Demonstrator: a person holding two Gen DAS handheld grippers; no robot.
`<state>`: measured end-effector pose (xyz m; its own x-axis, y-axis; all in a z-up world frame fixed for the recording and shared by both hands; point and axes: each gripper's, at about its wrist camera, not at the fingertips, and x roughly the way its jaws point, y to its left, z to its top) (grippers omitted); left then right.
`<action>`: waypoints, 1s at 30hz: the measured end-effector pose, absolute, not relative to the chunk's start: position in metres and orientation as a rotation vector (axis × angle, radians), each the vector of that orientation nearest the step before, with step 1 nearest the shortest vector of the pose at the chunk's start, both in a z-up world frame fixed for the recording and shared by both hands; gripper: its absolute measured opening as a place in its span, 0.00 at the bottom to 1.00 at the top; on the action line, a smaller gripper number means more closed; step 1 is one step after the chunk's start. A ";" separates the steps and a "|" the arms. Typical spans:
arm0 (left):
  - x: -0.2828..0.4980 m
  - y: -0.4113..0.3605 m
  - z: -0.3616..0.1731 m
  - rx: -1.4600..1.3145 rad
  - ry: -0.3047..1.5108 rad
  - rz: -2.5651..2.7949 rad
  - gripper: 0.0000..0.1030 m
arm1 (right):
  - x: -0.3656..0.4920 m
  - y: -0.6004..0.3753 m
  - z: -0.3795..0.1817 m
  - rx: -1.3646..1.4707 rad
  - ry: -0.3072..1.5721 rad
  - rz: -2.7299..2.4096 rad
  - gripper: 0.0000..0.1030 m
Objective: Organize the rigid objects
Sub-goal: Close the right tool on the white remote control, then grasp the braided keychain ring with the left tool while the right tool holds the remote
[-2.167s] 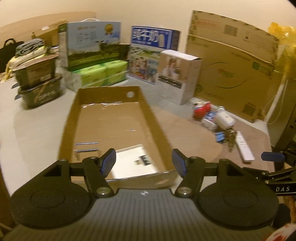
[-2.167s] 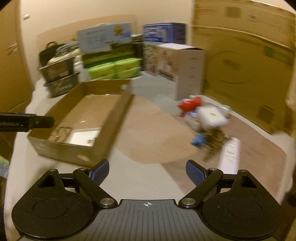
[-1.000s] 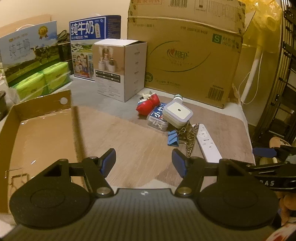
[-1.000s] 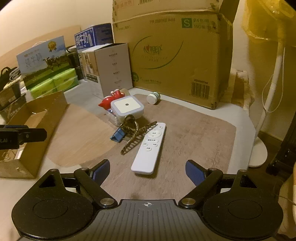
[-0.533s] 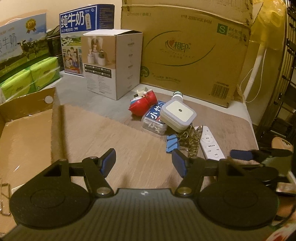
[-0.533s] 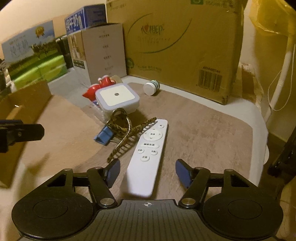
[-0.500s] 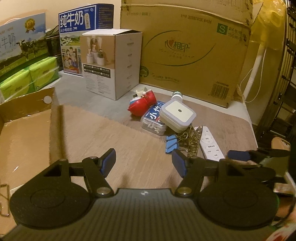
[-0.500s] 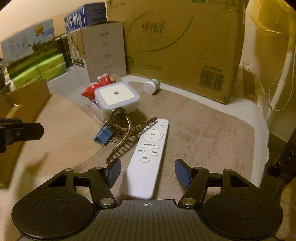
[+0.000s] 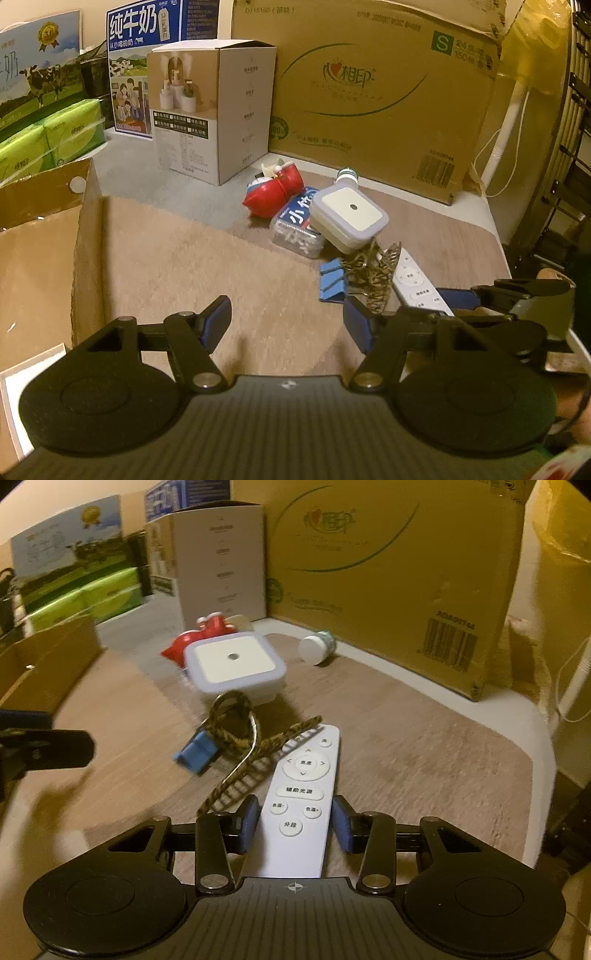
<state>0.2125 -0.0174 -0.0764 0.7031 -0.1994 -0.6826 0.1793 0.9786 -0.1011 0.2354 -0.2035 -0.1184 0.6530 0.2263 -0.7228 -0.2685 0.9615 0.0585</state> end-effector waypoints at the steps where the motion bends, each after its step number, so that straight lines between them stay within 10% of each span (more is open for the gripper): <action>1: 0.210 -0.018 -0.077 -0.027 0.762 -0.212 0.62 | 0.231 -0.204 -0.118 -0.052 0.816 0.300 0.41; 16: 0.195 -0.033 -0.098 -0.018 0.781 -0.252 0.59 | 0.183 -0.214 -0.115 -0.076 0.798 0.351 0.38; 30: 0.236 -0.061 -0.109 -0.095 0.806 -0.184 0.30 | 0.188 -0.235 -0.118 -0.071 0.786 0.311 0.38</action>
<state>0.2358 -0.0608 -0.1086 0.6776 -0.1993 -0.7079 0.1274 0.9798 -0.1540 0.1876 -0.2346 -0.1177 0.6634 0.2487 -0.7057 -0.3014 0.9521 0.0522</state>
